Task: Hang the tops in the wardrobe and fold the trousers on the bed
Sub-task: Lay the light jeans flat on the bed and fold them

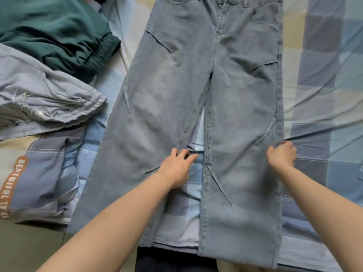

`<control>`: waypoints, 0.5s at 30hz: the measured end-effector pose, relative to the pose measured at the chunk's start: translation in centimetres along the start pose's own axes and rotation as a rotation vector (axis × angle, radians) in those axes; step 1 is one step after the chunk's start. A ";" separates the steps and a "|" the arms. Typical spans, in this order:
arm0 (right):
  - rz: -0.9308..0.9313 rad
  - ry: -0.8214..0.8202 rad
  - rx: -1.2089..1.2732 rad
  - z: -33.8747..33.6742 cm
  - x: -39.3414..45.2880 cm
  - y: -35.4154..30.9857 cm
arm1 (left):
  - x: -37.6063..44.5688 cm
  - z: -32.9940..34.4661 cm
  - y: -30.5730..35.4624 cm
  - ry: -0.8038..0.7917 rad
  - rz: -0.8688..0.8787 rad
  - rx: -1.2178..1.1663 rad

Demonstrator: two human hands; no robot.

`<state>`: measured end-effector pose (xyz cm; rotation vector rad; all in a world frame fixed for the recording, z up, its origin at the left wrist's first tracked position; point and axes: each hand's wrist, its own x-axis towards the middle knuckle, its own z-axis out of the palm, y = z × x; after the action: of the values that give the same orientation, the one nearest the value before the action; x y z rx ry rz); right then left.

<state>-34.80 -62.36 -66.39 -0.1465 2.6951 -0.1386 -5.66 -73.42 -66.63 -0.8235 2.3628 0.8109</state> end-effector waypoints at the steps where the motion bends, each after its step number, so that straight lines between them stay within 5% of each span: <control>1: 0.039 -0.043 -0.007 -0.1 0.8 0.5 | 1.0 -0.3 0.8 -0.060 0.027 0.014; 5: 0.001 -0.255 0.042 -0.6 4.2 3.4 | 4.8 -2.2 3.6 -0.226 -0.016 -0.133; 8: -0.140 -0.334 0.205 -2.1 4.3 3.6 | 6.3 -4.0 5.0 -0.319 -0.129 -0.576; 15: -0.981 -0.325 0.181 -5.0 -3.9 -0.7 | 9.7 -9.6 8.2 -0.151 -0.247 -1.432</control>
<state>-33.37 -62.16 -60.20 -1.2895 2.0481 -0.5807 -20.39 -78.31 -63.04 -1.3985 1.1963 2.3359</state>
